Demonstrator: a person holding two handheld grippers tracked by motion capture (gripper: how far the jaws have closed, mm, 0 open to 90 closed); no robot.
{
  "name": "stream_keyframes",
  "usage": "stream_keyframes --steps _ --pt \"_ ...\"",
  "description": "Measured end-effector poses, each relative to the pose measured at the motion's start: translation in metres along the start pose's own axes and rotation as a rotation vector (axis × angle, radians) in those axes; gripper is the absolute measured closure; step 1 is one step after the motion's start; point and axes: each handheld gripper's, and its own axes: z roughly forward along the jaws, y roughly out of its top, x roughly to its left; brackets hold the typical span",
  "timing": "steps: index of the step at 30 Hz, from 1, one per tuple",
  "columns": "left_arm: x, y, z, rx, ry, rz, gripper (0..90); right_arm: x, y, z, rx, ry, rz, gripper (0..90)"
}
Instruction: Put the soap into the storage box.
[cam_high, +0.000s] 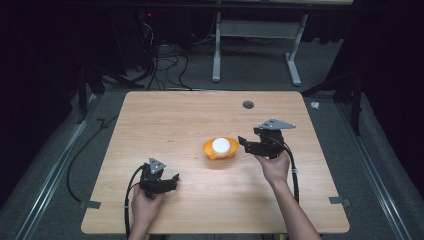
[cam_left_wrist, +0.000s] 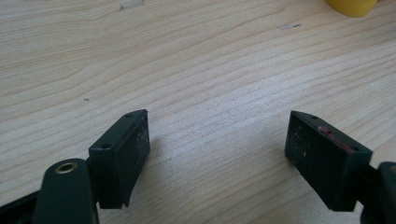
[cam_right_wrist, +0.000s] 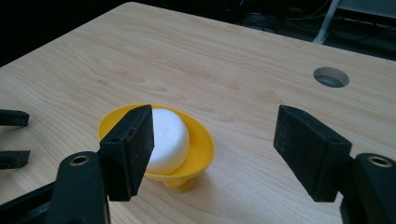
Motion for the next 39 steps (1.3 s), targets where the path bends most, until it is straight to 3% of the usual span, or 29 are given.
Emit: stream_keyframes --steps 28,34,39 --pt "0.000 0.000 0.000 0.000 -0.001 0.000 22.4 -0.023 -0.014 -0.034 -0.028 -0.057 0.031 30.5" --pt "0.000 0.000 0.000 0.000 -0.001 0.000 22.4 -0.027 -0.018 -0.043 -0.043 -0.048 0.048 30.7" --pt "0.000 0.000 0.000 0.001 -0.001 0.000 22.4 -0.029 -0.018 -0.048 -0.035 -0.058 0.028 30.7"
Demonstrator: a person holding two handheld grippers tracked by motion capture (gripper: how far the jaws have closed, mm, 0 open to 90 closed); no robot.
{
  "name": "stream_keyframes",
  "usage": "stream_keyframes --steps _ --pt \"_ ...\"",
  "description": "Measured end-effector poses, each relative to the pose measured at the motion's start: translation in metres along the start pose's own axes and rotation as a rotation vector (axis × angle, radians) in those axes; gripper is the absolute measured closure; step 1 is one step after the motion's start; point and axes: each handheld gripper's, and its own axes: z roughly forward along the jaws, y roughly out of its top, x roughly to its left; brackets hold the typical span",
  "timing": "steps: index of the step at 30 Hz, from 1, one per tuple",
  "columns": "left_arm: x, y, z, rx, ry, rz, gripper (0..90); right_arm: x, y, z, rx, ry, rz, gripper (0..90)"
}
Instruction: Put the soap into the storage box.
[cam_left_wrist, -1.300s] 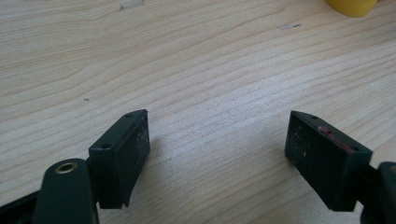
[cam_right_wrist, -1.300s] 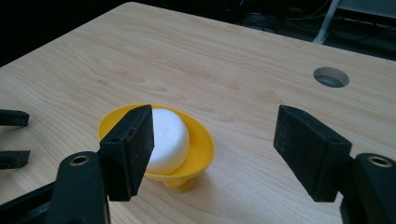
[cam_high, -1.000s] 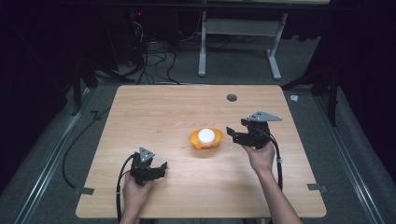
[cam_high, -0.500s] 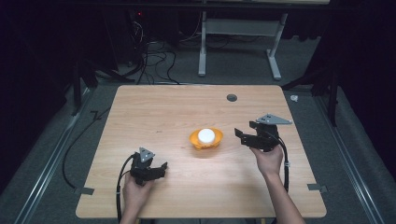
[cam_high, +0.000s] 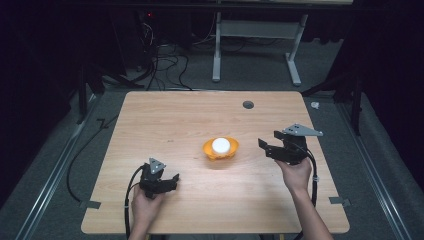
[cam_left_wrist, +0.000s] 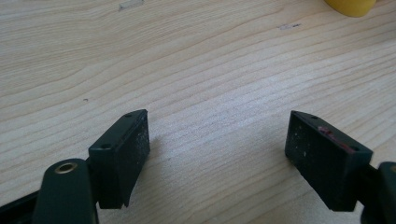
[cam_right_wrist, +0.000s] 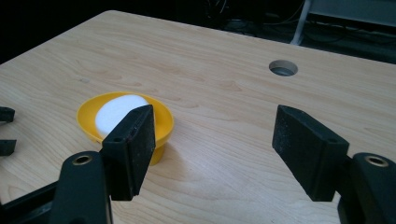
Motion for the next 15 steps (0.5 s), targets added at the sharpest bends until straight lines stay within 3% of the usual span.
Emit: stream_keyframes --steps 7,15 --pt "0.000 0.000 0.000 0.000 0.000 0.000 22.4 -0.006 -0.004 -0.013 -0.019 -0.016 0.023 30.7" --pt "0.000 0.000 0.000 0.000 0.001 -0.001 22.4 -0.011 -0.014 -0.029 -0.063 0.011 0.059 30.8"
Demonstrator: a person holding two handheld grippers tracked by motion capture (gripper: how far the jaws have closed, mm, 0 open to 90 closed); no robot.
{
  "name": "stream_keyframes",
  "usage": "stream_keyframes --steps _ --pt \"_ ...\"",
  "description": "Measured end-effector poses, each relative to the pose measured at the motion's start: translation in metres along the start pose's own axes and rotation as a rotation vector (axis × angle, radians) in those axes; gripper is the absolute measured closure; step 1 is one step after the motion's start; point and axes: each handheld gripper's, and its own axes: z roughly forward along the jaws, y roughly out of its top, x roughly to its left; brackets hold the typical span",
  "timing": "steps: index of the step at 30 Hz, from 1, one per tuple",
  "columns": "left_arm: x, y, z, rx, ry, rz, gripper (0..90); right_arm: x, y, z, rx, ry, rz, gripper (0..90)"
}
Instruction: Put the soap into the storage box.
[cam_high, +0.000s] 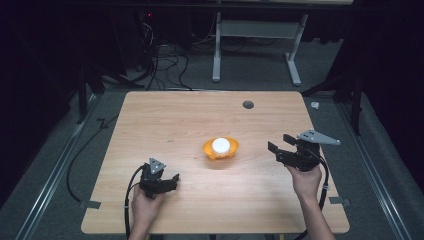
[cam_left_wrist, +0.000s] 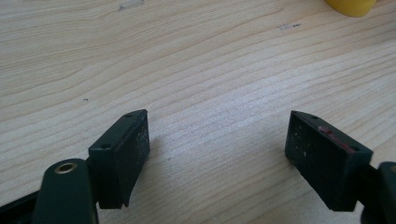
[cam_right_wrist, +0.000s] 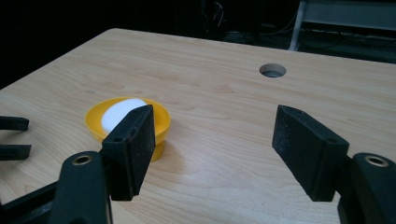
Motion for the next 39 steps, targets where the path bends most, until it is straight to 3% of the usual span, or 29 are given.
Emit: stream_keyframes --steps 7,25,39 --pt "0.000 0.000 0.000 0.000 0.000 0.000 22.4 -0.003 -0.009 -0.007 -0.007 -0.010 0.002 30.8" --pt "0.000 0.000 0.000 -0.001 -0.001 0.000 22.4 -0.016 -0.033 -0.032 -0.016 -0.056 0.062 31.0" --pt "0.000 0.001 0.001 -0.001 0.003 -0.002 22.4 -0.019 -0.051 -0.036 -0.024 -0.052 0.104 31.4"
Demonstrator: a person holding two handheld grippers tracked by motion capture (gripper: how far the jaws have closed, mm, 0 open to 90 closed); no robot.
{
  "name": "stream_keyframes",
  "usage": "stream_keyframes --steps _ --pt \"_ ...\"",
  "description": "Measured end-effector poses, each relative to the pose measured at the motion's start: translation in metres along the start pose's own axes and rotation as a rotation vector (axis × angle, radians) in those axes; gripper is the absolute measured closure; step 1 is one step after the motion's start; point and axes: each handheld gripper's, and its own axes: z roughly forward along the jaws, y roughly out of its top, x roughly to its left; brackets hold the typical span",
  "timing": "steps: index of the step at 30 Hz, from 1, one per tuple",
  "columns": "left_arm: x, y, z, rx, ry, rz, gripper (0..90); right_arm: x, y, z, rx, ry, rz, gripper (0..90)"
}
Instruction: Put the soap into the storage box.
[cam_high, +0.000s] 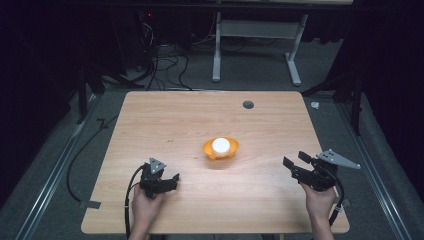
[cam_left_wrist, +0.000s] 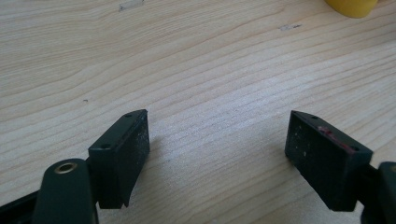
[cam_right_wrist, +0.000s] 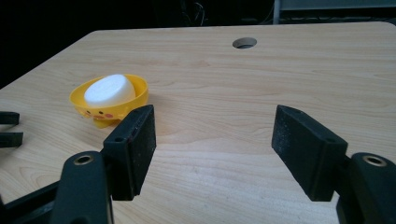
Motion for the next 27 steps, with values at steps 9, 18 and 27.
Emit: stream_keyframes --steps 9,18,27 --pt "0.000 0.000 0.000 0.000 0.000 0.000 22.3 0.003 -0.011 0.001 0.011 0.000 0.022 31.8" --pt "0.000 0.000 0.000 0.001 -0.002 0.001 22.1 0.008 -0.024 0.007 0.045 -0.004 0.019 32.1" --pt "0.000 0.000 0.000 0.001 -0.003 0.001 22.1 0.011 -0.030 0.019 0.066 0.008 0.031 33.6"
